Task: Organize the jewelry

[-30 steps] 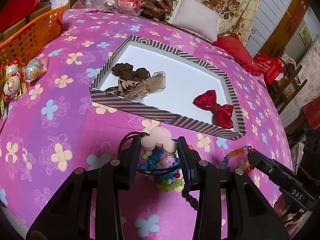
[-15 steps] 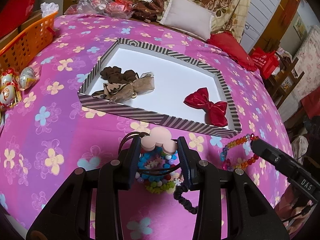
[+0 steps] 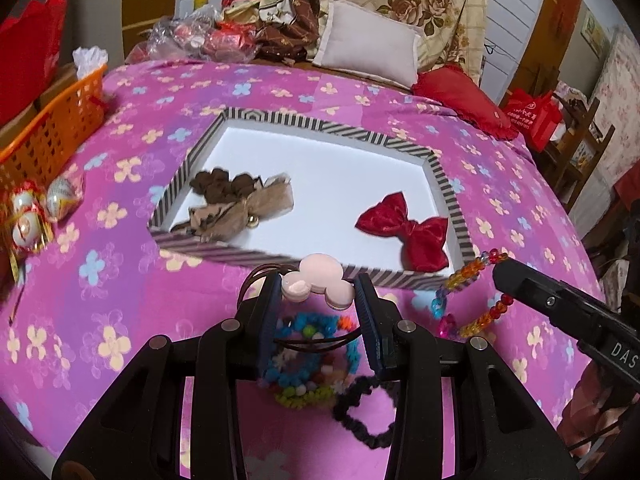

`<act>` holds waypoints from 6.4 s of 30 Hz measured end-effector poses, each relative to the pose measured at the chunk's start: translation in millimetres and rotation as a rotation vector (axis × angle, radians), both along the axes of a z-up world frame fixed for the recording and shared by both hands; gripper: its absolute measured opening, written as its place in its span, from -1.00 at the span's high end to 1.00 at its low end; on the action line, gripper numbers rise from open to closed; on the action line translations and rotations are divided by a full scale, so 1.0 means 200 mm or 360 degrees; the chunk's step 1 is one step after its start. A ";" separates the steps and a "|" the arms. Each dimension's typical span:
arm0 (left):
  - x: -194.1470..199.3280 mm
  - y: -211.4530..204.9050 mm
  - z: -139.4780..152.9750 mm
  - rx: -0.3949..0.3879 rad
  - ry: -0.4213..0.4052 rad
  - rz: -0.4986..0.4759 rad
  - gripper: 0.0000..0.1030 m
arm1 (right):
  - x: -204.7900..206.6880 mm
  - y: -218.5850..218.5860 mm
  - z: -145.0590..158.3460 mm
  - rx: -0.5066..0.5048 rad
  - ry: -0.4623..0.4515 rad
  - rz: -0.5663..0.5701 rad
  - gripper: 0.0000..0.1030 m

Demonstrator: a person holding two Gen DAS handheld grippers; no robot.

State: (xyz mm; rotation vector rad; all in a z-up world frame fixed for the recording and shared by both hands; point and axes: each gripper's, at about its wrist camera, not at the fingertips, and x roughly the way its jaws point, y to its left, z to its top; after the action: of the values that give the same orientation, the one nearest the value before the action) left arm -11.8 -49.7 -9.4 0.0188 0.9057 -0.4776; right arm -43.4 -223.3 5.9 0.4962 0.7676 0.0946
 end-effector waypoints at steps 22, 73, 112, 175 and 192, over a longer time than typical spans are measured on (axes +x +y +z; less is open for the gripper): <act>0.42 -0.15 0.01 0.0143 -0.0060 0.0049 0.30 | 0.30 -0.18 -0.07 -0.0084 0.0073 -0.0037 0.83; 0.11 0.27 -0.13 0.0168 0.0121 0.0163 0.01 | -0.13 0.17 -0.20 -0.0346 0.0254 0.0059 -0.72; 0.12 0.06 -0.38 0.0285 0.0237 -0.0089 0.12 | -0.10 0.37 -0.46 -0.0607 0.0354 0.0294 0.10; 0.02 0.38 -0.01 -0.0111 0.0051 0.0079 0.84 | -0.17 0.23 -0.19 -0.0499 0.0139 0.0123 0.82; -0.01 0.32 -0.01 -0.0015 -0.0021 0.0088 0.84 | -0.16 0.23 -0.17 -0.0460 0.0127 0.0101 0.82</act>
State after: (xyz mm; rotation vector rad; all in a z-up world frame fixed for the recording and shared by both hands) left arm -13.6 14.9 -11.4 -0.0117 0.8890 -0.4299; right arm -75.5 -178.3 -29.0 0.2020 0.8594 0.0220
